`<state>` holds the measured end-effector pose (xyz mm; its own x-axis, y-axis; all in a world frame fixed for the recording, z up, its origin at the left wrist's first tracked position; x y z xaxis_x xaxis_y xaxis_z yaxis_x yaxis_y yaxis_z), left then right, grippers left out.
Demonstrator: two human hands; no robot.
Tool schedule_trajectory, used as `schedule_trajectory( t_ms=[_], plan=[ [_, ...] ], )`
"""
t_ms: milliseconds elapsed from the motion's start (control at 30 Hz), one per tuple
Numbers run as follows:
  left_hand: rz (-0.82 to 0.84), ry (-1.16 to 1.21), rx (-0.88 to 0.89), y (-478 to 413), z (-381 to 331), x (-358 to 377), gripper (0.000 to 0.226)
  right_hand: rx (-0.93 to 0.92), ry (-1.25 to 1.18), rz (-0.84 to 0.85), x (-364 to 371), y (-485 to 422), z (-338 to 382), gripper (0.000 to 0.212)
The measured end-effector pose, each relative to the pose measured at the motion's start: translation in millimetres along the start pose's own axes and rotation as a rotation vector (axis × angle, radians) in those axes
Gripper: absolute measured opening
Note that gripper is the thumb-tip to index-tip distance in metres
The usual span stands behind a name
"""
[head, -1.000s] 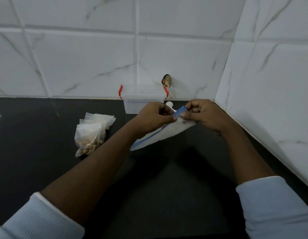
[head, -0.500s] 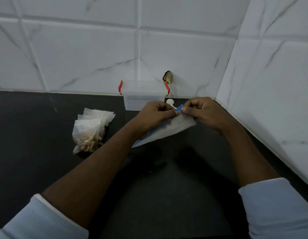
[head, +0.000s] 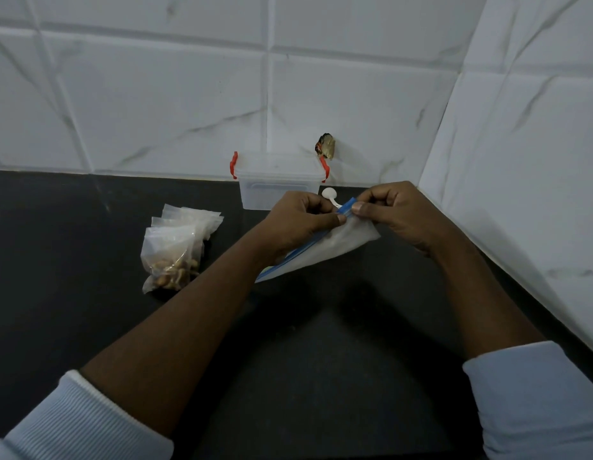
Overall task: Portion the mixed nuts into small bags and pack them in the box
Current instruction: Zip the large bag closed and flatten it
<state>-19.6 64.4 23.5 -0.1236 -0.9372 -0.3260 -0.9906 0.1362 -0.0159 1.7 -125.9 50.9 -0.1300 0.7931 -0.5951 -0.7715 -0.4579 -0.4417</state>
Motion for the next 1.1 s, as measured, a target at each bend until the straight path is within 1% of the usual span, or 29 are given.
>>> schedule_trajectory(
  t_ms=[167, 367, 467, 600, 667, 767, 900, 1000, 1100],
  plan=[
    [-0.021, -0.027, 0.007, -1.3, 0.5, 0.2, 0.020, -0.005, 0.029, -0.015, 2.5, -0.9, -0.6, 0.012],
    [-0.026, 0.017, -0.020, -4.2, 2.2, 0.6, 0.015, -0.016, 0.046, -0.044, 4.7, -1.3, 0.6, 0.016],
    [-0.028, 0.064, -0.049, -4.6, 2.9, -0.6, 0.010, -0.024, 0.025, -0.046, 2.0, -1.9, -0.8, 0.012],
    [-0.032, 0.071, -0.064, -3.7, 2.6, 1.5, 0.009, -0.011, -0.047, -0.067, -0.5, -2.2, -1.3, 0.014],
    [-0.034, 0.065, -0.059, -3.7, 2.6, 2.6, 0.010, -0.010, -0.052, -0.048, 1.0, -1.6, 0.5, 0.010],
    [-0.034, 0.062, -0.060, -3.8, 2.7, 3.3, 0.010, -0.019, -0.026, -0.008, 3.0, -1.8, 1.0, 0.012],
    [-0.036, 0.025, -0.056, -3.3, 1.4, 4.5, 0.013, -0.031, 0.040, 0.029, 6.3, -3.1, 1.3, 0.013],
    [-0.028, 0.044, -0.056, -3.2, 0.9, 6.2, 0.020, -0.042, 0.060, 0.054, 11.4, -5.4, -1.8, 0.011],
    [-0.008, 0.053, -0.077, -1.8, 1.0, 7.4, 0.026, -0.072, 0.050, 0.035, 10.4, -6.7, -0.6, 0.010]
  ],
)
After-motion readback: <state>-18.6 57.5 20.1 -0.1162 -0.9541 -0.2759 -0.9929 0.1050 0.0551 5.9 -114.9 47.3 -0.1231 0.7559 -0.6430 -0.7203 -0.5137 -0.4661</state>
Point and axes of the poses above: each hand's wrist, its own y-axis away from the middle knuckle, its own x-axis out of the palm, z = x × y, the point moved 4 cm from there along -y, towards the middle knuckle, and after that the axes turned 9 degrees about -x, right-handed, at the moved point
